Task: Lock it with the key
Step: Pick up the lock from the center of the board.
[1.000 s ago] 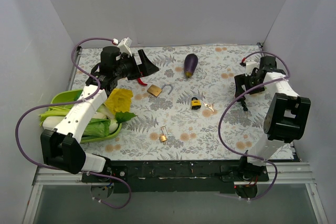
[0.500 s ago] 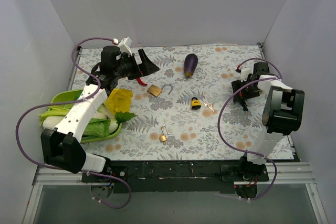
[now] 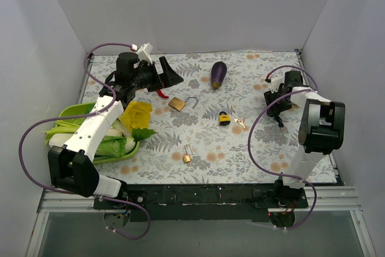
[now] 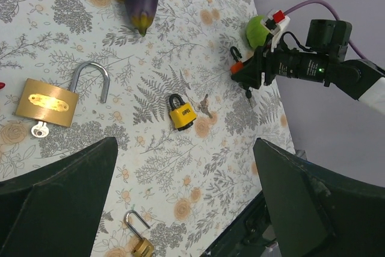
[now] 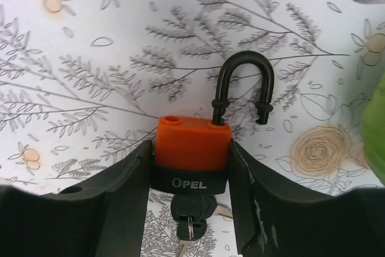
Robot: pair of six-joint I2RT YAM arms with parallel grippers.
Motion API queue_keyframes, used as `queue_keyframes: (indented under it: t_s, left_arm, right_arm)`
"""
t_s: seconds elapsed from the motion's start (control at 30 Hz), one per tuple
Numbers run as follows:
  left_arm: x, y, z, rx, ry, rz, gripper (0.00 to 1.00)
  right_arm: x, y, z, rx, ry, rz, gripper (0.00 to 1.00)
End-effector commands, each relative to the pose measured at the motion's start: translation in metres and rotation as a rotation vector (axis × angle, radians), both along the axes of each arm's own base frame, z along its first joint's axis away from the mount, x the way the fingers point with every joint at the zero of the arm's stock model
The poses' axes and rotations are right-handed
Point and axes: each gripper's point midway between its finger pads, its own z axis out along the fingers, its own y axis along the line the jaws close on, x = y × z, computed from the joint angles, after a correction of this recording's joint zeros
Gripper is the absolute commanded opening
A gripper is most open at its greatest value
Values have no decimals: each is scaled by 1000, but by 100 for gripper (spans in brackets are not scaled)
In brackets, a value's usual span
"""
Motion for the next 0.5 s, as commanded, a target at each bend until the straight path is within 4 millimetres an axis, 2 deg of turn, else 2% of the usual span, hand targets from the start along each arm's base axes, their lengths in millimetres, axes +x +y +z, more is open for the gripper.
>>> queue_keyframes:
  t_s: [0.0, 0.17, 0.2, 0.23, 0.27, 0.33, 0.37, 0.4, 0.43, 0.47]
  left_arm:
    - [-9, -6, 12, -4, -50, -95, 98]
    - [-24, -11, 28, 14, -195, -217, 98]
    - [-28, -11, 23, 21, -210, -234, 98]
    - [-33, -10, 29, 36, -270, -260, 98]
    - [-40, -13, 32, 32, -311, -311, 98]
    - [-53, -15, 30, 39, -352, -374, 98]
    - [-67, -19, 30, 46, -421, -482, 98]
    - [-74, -20, 29, 52, -455, -522, 98]
    - [-81, -20, 22, 61, -482, -566, 98]
    - [-89, -18, 23, 101, -589, -620, 98]
  right_arm:
    - [-13, 28, 29, 25, -52, 142, 2]
    - [-24, 71, 99, 101, -173, 348, 1]
    - [-28, 84, 110, 158, -190, 395, 1]
    - [-43, 92, 122, 204, -153, 430, 1]
    - [-50, 108, 133, 227, -161, 507, 1]
    - [-73, 133, 149, 332, -132, 610, 1]
    - [-93, 141, 160, 380, -73, 645, 1]
    - [-103, 152, 168, 431, -74, 715, 1]
    - [-114, 162, 175, 459, -59, 761, 1]
    - [-131, 168, 180, 496, -11, 781, 1]
